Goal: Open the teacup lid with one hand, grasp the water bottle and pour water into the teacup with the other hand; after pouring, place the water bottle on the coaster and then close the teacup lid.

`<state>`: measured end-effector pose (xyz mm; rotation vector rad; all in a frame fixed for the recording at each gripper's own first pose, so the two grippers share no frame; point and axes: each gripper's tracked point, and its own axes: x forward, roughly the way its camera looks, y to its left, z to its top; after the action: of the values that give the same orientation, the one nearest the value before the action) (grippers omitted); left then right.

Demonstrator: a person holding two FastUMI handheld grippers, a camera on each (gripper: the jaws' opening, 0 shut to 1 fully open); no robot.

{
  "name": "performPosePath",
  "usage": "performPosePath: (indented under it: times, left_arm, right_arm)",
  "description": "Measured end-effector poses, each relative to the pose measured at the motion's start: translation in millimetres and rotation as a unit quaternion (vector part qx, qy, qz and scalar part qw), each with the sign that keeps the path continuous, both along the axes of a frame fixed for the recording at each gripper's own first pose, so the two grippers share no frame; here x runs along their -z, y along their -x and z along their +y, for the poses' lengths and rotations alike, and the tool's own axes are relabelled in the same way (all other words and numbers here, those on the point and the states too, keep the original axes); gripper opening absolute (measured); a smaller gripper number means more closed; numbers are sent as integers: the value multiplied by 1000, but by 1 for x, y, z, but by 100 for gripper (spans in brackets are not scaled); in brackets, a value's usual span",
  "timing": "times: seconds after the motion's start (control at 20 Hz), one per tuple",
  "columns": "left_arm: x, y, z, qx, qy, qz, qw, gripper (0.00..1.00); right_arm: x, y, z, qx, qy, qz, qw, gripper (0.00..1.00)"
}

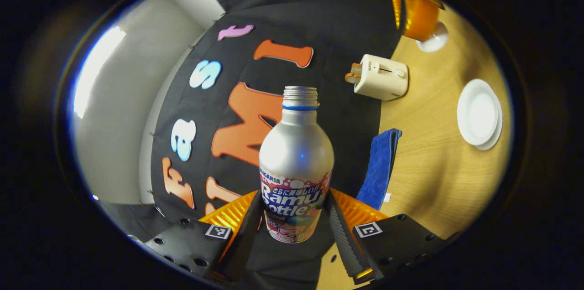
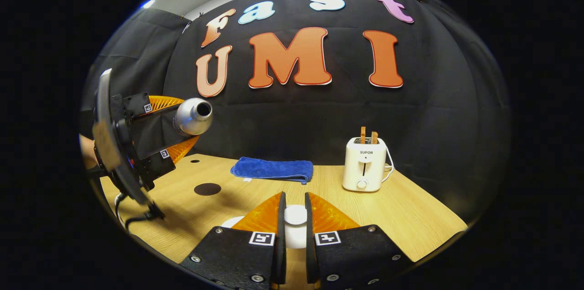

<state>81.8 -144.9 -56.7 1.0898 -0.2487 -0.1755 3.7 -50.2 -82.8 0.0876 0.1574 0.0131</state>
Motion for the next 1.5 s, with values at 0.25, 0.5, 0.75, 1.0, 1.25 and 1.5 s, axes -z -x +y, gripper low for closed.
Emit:
performPosePath:
  times: [0.25, 0.5, 0.75, 1.0, 1.25, 1.5]
  left_arm:
    - [3, -17, 31, -39, 167, 64, 983, 83]
    - [8, -32, 57, -64, 306, 113, 943, 83]
    - [19, -42, 86, -83, 430, 156, 885, 82]
    - [27, -49, 90, -86, 480, 166, 857, 83]
    - [42, -49, 89, -86, 502, 189, 839, 82]
    - [56, -51, 94, -95, 509, 200, 832, 82]
  right_arm:
    - [-14, -3, 20, -15, 9, -11, 1000, 17]
    - [-12, -9, 39, -18, 19, -5, 1000, 18]
    - [1, -14, 57, -26, 13, 7, 1000, 18]
    - [15, -19, 70, -34, 11, 20, 999, 18]
    - [38, -25, 80, -43, 3, 40, 998, 18]
    - [57, -29, 89, -53, 8, 63, 997, 18]
